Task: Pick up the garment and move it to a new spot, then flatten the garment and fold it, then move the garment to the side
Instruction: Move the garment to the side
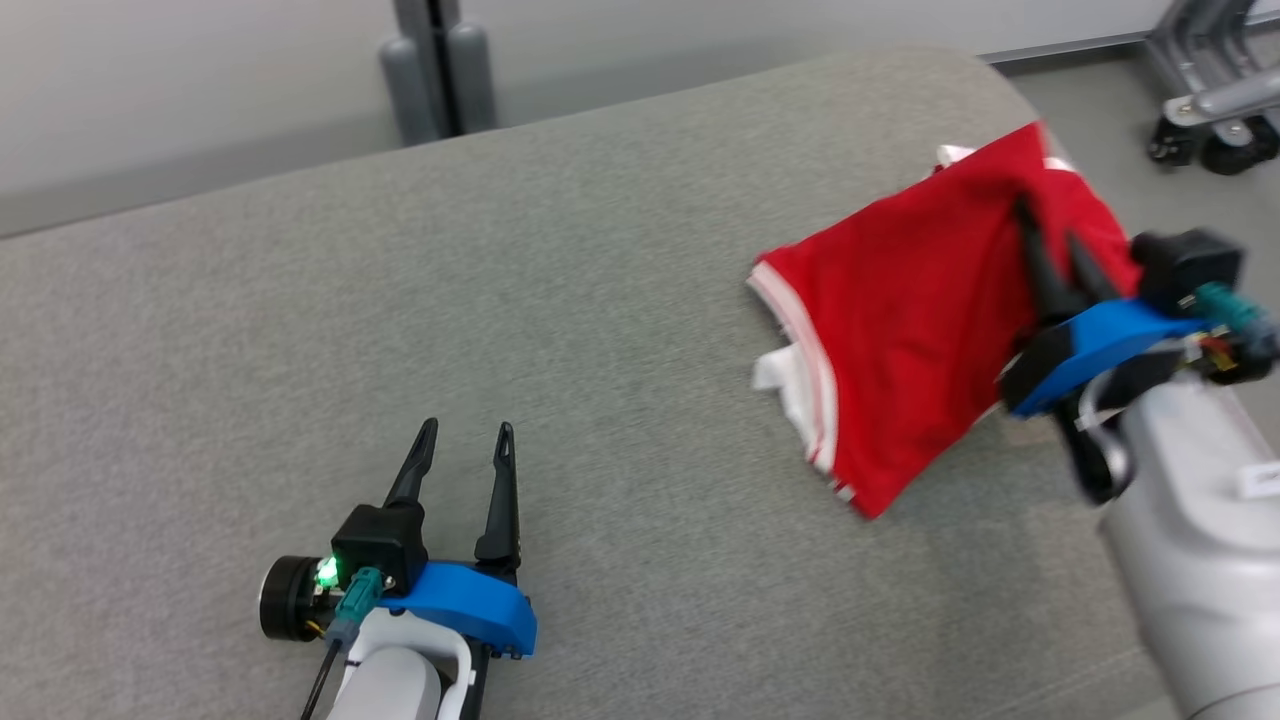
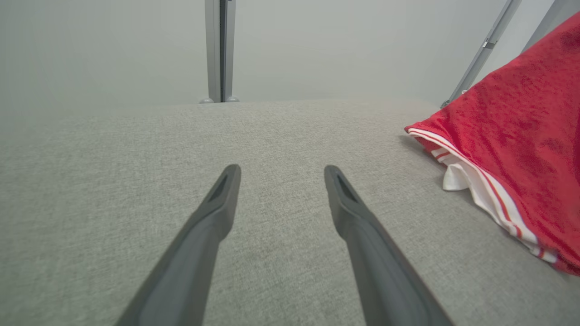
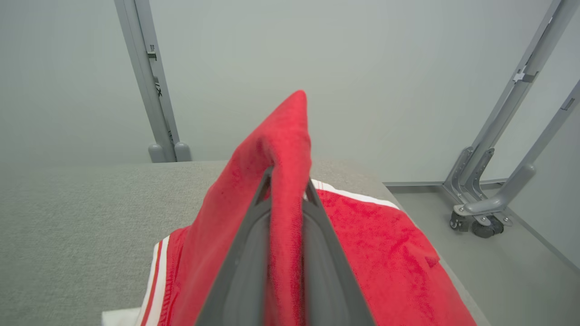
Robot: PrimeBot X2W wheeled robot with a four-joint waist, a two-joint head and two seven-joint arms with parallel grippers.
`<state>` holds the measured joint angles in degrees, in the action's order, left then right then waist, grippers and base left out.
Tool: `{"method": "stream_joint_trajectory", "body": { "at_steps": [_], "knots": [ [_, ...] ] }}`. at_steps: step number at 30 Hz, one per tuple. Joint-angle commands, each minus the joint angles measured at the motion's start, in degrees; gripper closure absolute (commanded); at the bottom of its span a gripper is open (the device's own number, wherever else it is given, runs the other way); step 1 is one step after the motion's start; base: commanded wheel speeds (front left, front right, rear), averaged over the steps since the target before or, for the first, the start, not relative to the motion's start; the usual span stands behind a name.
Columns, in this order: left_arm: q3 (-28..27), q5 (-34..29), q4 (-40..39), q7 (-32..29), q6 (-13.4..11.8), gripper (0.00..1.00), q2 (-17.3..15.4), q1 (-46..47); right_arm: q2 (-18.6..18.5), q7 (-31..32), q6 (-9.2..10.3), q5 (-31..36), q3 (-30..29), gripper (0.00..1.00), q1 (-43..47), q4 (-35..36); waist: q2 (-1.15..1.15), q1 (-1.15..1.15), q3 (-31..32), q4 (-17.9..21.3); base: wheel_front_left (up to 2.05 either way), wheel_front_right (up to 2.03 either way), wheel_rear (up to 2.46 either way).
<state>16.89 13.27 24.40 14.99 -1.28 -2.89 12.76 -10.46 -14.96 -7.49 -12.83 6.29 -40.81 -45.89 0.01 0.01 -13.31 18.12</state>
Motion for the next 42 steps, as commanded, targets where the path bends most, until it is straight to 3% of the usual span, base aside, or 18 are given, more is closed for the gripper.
{"method": "stream_joint_trajectory", "body": {
  "at_steps": [1, 10, 14, 16, 17, 20, 25, 35, 42],
  "knots": [
    [-0.19, -0.22, -0.01, 0.26, -0.13, 0.00, 0.01, 1.20, -1.46, -0.26, 0.00, 0.83, -1.39, 1.00, -1.95, -0.94, -0.01, -0.01, -2.29, -2.61, 0.00, 0.00, 0.00],
    [1.35, -0.56, -1.01, 0.26, -0.74, 0.00, 0.01, 3.65, -13.00, -0.26, 0.00, 12.03, -14.77, 1.00, -9.52, -10.87, -0.01, -0.01, -7.22, -8.63, 0.00, 0.00, 0.00],
    [1.68, -0.93, -1.22, 0.26, -0.99, 0.00, 0.01, 4.89, -16.50, -0.25, 0.00, 16.93, -21.84, 1.00, -10.88, -13.45, -0.01, -0.01, -9.44, -10.58, 0.00, 0.00, 0.00],
    [1.80, -1.12, -1.30, 0.26, -1.27, 0.00, 0.00, 5.38, -17.59, -0.27, 0.00, 19.37, -26.10, 0.21, -11.39, -14.67, -0.01, -0.01, -10.37, -11.27, 0.00, 0.00, 0.00],
    [1.89, -1.27, -1.40, 0.26, -1.33, 0.00, 0.01, 5.62, -18.01, -0.27, 0.00, 21.01, -28.14, 0.00, -11.68, -14.28, -0.01, -0.01, -10.77, -11.59, 0.00, 0.00, 0.00],
    [1.58, -1.36, -1.41, 0.26, -1.55, 0.00, -0.04, 5.76, -17.26, -0.25, 0.00, 25.02, -34.43, 0.00, -11.69, -12.52, -0.01, -0.01, -11.41, -12.06, 0.00, 0.00, 0.00],
    [0.84, -1.52, -1.76, 0.19, -1.87, 0.00, -0.14, 5.75, -12.43, -0.25, 0.00, 28.56, -37.85, 0.00, -10.83, -5.18, -0.01, -0.01, -11.29, -12.35, 0.00, 0.00, 0.00],
    [-1.36, -0.81, -3.76, 0.20, -3.12, 0.00, 0.01, 4.39, -0.50, -0.23, 0.00, 17.63, -22.77, 0.00, -2.11, 10.81, -0.01, -0.01, -8.51, -12.90, 0.00, 0.00, 0.00],
    [-2.48, -0.16, -4.36, 0.20, -3.34, 0.00, 0.00, 2.72, 5.11, -0.22, 0.00, 11.56, -16.25, 0.00, 8.00, 15.96, -0.01, -0.01, -5.12, -14.57, 0.00, 0.00, 0.00]
  ]
}}
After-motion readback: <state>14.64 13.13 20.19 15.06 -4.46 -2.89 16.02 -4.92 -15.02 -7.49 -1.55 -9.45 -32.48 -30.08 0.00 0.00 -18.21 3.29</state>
